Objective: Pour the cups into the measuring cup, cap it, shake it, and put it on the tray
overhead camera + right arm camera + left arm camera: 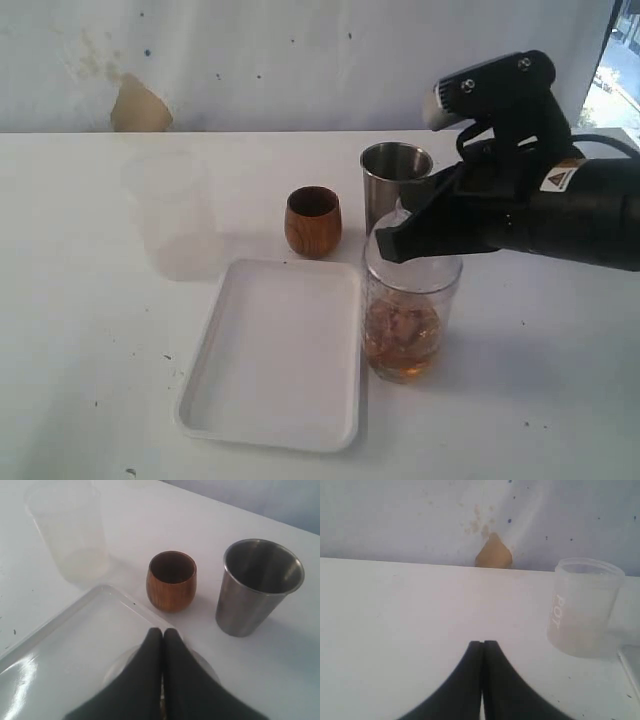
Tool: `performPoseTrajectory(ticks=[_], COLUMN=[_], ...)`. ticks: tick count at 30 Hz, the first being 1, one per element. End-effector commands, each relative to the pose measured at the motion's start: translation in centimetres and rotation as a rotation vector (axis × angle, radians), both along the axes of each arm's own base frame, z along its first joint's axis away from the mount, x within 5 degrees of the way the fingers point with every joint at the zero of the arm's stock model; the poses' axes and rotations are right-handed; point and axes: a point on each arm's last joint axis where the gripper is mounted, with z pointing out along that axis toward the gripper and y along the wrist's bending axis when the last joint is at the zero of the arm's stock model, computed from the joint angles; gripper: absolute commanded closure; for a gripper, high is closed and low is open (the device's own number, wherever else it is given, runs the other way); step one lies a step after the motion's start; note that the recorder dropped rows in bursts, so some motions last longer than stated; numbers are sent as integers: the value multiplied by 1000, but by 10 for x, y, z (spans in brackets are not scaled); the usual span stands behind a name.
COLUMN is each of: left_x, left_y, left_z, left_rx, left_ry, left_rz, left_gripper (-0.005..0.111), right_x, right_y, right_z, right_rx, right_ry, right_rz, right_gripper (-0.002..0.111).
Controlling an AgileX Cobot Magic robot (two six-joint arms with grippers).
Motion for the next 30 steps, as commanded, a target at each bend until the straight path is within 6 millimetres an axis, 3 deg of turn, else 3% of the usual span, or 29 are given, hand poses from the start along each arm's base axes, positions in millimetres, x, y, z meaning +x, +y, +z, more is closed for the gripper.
performPoseTrajectory(ticks=[1, 13, 21, 27, 30], left_x=[0, 0, 0, 0, 0], left_y=[0, 0, 0, 0, 0], left_z=[-2, -2, -2, -2, -2], left_rx=[2, 2, 2, 2, 2], left_ry=[3, 3, 3, 3, 3], left_rz=[-1, -1, -1, -1, -1], left_gripper=[107, 107, 107, 107, 107], right_x=[-13, -10, -6, -15, -26], right_y=[-1, -2, 0, -2, -5], right_z=[-15, 20, 40, 80, 93], right_rx=[-58, -20, 1, 45, 82], right_ry=[121, -58, -99, -180, -198], right_rz=[61, 46, 54, 76, 75], right_gripper=[108, 103, 71, 35, 30])
